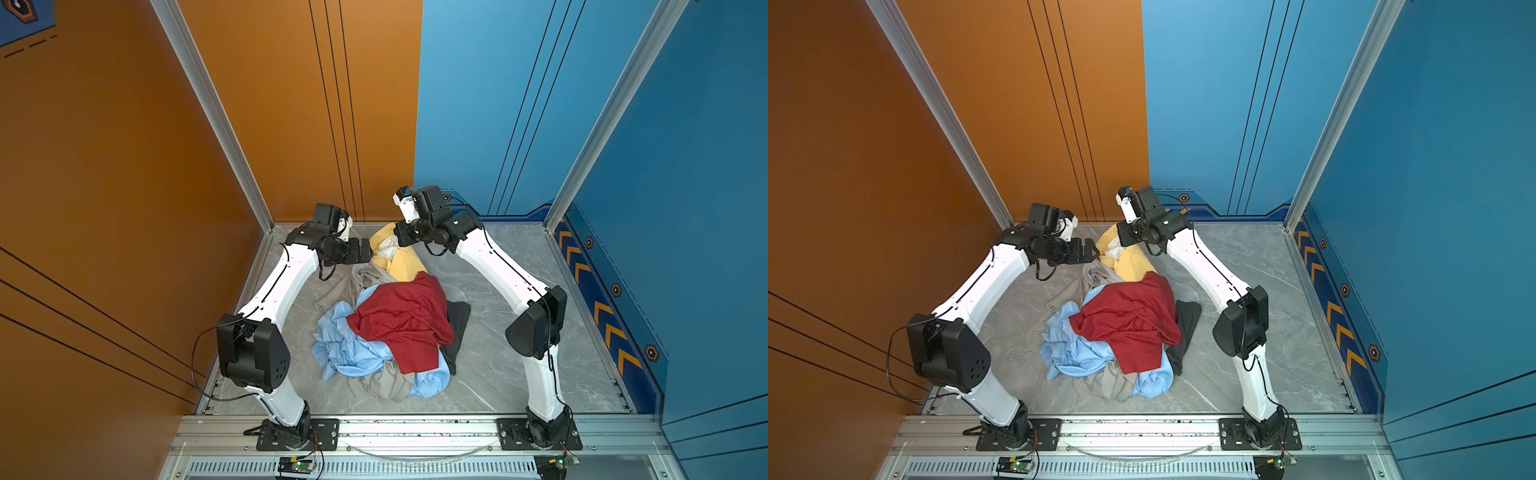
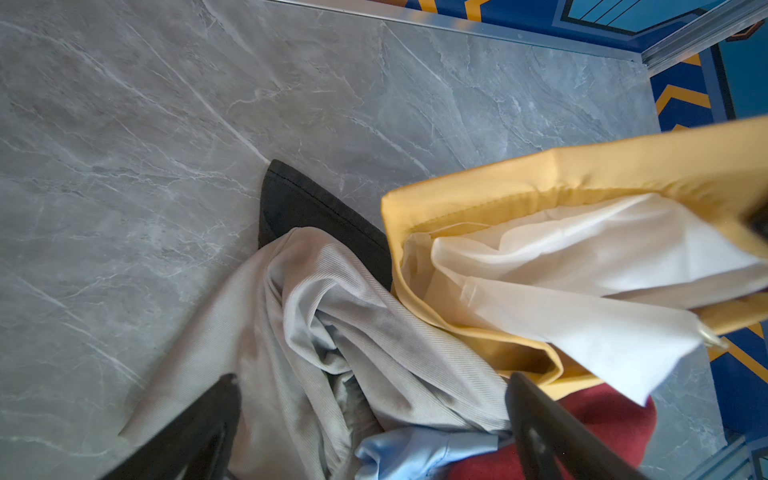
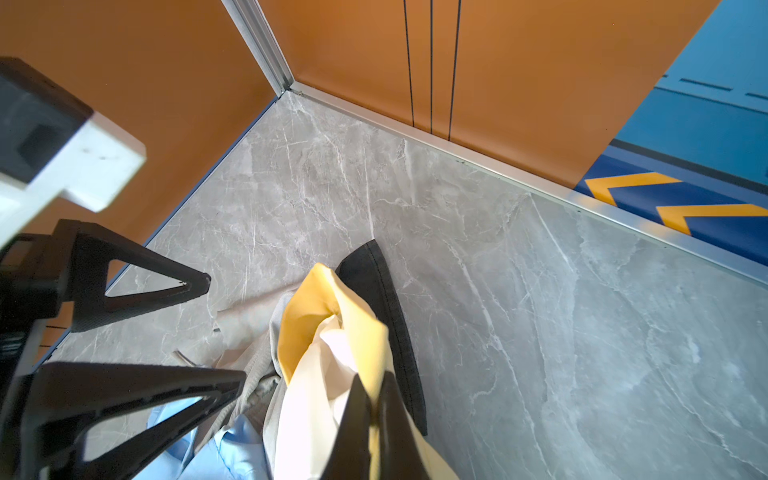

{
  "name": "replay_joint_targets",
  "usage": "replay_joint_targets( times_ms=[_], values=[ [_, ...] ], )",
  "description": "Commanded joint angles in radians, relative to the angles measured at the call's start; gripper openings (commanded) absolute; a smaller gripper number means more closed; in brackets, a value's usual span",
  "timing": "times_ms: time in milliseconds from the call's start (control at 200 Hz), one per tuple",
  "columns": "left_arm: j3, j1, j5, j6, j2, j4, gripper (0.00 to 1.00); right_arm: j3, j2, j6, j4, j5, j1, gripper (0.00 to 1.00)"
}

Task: Pick out a specific cloth from the pile
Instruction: 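Lift the yellow garment up out of the pile with the right gripper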

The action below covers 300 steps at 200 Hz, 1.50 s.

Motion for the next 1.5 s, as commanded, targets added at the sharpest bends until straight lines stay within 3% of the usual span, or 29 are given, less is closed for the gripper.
replay_joint_targets(
  times_ms=[0, 851, 1496],
  values=[
    [-0.007, 0.013, 0.045, -0.016, -0.034, 0.032, 1.0, 0.007, -0.083, -0.023, 0.132, 0.068, 0.004, 0.0],
    [0.054, 0.063, 0.157, -0.107, -0.069, 0.148, 0.98, 0.009, -0.175, -0.082, 0.292, 0.25, 0.033, 0.0],
    [0.128, 0.067, 0.222, -0.125, -0.054, 0.198, 0.98, 0.018, -0.224, -0.121, 0.416, 0.374, -0.027, 0.0]
  ],
)
